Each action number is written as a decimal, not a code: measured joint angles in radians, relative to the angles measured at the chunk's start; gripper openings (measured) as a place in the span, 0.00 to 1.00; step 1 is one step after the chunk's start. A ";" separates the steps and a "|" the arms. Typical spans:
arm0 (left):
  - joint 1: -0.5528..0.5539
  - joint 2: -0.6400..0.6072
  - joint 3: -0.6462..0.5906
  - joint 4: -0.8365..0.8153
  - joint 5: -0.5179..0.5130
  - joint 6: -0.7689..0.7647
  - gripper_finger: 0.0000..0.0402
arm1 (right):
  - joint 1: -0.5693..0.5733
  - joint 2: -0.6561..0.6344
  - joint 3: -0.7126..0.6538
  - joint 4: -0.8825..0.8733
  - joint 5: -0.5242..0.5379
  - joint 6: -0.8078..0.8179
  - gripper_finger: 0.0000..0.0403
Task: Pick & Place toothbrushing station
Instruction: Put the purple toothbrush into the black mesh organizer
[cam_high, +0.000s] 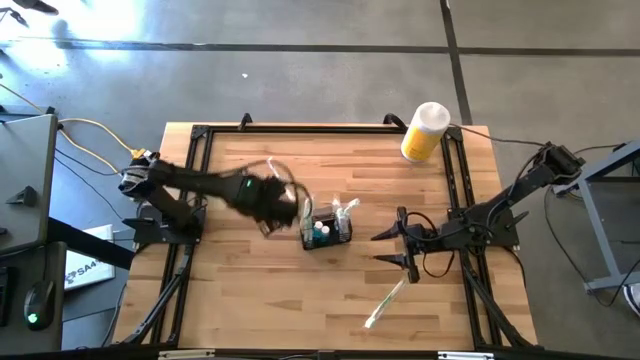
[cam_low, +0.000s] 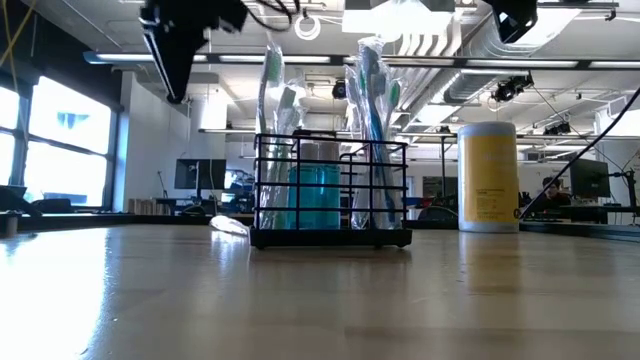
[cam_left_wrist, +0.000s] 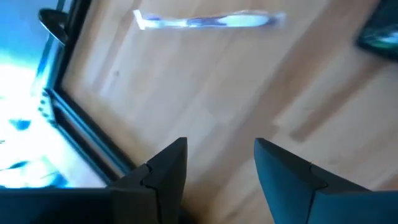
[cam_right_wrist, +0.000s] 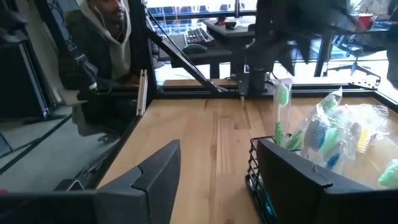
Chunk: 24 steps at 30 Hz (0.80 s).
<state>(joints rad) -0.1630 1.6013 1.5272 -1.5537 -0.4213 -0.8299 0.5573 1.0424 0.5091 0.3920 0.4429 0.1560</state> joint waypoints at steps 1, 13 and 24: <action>0.038 0.000 0.000 -0.002 0.005 0.069 0.45 | 0.000 0.000 0.000 -0.002 -0.006 0.001 0.50; 0.347 0.001 0.000 0.206 0.027 0.936 0.45 | -0.001 0.000 0.000 -0.081 -0.031 0.113 0.50; 0.584 0.001 -0.240 0.568 0.256 1.217 0.45 | -0.001 0.000 0.000 -0.091 -0.034 0.114 0.50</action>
<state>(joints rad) 0.4209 1.6024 1.2873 -0.9857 -0.1648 0.3866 0.5568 1.0424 0.5091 0.3012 0.4089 0.2695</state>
